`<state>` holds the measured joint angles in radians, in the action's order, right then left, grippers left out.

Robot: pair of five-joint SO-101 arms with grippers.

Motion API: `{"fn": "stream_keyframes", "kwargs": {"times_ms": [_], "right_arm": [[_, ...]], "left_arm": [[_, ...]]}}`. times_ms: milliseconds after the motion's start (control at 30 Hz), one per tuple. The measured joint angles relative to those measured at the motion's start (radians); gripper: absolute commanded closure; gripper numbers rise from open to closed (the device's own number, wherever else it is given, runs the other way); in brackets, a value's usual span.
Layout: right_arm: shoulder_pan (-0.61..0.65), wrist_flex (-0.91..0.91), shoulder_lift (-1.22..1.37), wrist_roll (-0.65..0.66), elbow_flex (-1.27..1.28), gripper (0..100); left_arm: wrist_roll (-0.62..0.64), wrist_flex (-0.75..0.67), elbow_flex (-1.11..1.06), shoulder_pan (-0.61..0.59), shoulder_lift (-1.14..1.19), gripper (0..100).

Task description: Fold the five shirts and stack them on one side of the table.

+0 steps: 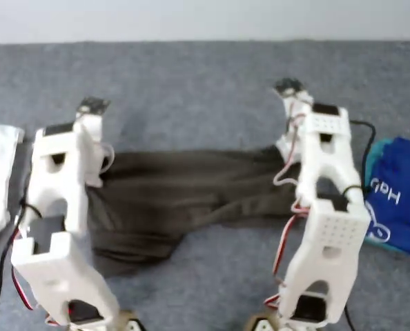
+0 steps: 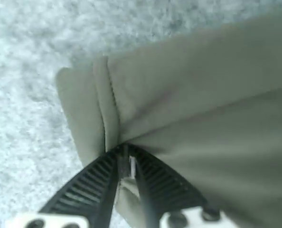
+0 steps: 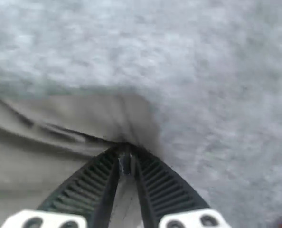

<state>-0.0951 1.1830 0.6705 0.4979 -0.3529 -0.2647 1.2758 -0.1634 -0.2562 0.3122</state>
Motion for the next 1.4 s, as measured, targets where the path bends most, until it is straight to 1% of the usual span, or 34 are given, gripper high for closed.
{"fn": "stream_keyframes", "kwargs": {"times_ms": [67, 167, 267, 333, 400, 500, 633, 767, 867, 1000, 1100, 1400], "right_arm": [[-0.012, 0.031, 0.0, 0.002, -0.038, 98.8], [-0.011, 0.13, 0.0, 0.002, -0.107, 98.8], [0.017, 0.233, -0.002, 0.002, -0.164, 98.8], [0.046, 0.265, -0.002, 0.002, -0.183, 98.8], [0.074, 0.258, -0.002, 0.002, -0.19, 98.8], [0.091, 0.18, 0.026, 0.002, -0.198, 98.7], [0.083, 0.044, 0.121, 0.002, -0.201, 98.7], [0.064, 0.012, 0.16, 0.003, -0.207, 98.7], [0.031, 0.021, 0.161, 0.0, -0.213, 98.8], [-0.029, 0.115, 0.161, -0.018, -0.249, 98.8], [-0.066, 0.195, 0.163, -0.035, -0.282, 98.8], [-0.014, 0.399, 0.046, -0.041, -0.433, 98.7]], "left_arm": [[0.0, 0.02, 0.0, 0.0, -0.037, 99], [0.0, 0.063, 0.0, 0.0, -0.106, 99], [0.0, 0.098, 0.0, 0.025, -0.193, 99], [0.0, 0.107, 0.0, 0.054, -0.241, 99], [0.0, 0.106, 0.0, 0.084, -0.259, 99], [0.0, 0.054, 0.0, 0.103, -0.245, 99], [0.005, -0.038, 0.0, 0.092, -0.114, 99], [0.005, -0.078, 0.018, 0.034, 0.061, 99], [0.0, -0.072, 0.054, -0.012, 0.114, 99], [0.0, -0.064, 0.06, -0.046, 0.104, 99], [0.0, -0.029, 0.06, -0.052, 0.058, 99], [0.0, 0.054, 0.06, 0.018, -0.219, 99]]}}
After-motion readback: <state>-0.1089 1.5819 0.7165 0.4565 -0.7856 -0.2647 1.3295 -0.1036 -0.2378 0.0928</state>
